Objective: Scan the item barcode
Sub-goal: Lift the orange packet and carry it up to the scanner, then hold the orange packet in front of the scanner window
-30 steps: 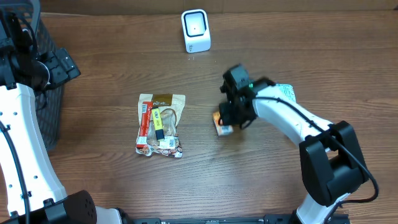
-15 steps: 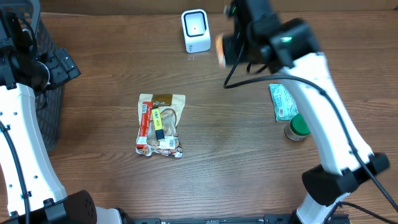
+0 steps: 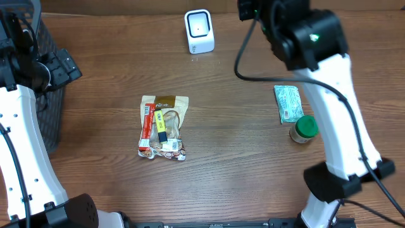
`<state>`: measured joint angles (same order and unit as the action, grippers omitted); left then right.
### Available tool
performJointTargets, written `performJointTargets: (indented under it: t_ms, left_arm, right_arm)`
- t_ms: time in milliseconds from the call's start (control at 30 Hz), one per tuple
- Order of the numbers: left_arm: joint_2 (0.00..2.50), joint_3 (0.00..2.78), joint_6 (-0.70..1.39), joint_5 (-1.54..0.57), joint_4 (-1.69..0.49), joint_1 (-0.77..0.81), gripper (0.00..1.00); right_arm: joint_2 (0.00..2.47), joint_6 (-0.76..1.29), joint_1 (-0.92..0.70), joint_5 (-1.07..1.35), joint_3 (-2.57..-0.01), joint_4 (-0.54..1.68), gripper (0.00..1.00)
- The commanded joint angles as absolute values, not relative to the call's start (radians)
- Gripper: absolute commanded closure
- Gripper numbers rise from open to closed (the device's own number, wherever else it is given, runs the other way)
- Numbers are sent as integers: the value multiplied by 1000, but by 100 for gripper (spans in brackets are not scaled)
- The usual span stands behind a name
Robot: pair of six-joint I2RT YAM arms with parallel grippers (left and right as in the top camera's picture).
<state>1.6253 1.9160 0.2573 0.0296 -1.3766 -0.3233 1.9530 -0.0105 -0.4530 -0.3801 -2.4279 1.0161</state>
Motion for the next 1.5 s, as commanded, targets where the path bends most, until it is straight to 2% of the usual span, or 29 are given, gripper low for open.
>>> performJointTargets:
  t_ms: [0, 267, 567, 800, 1000, 1467]
  left_arm:
    - [1621, 1933, 250, 26, -1377, -325, 1]
    - [1621, 1933, 250, 26, -1377, -325, 0]
    - [1621, 1933, 250, 26, -1377, -325, 0]
    - [1621, 1933, 250, 26, -1377, -325, 0]
    - [1621, 1933, 250, 26, -1377, -325, 0]
    - [1621, 1933, 250, 26, -1377, -325, 0]
  right_arm:
    - [2045, -59, -450, -453, -2428, 980, 97]
    - [2250, -92, -462, -570, -2428, 827, 97]
    - [2434, -286, -498, -680, -2427, 585, 96]
    - [2534, -552, -546, -760, -2426, 384, 97]
    - [2600, -789, -573, -810, -2426, 307, 97]
    - [2617, -797, -578, -810, -2394, 300, 97]
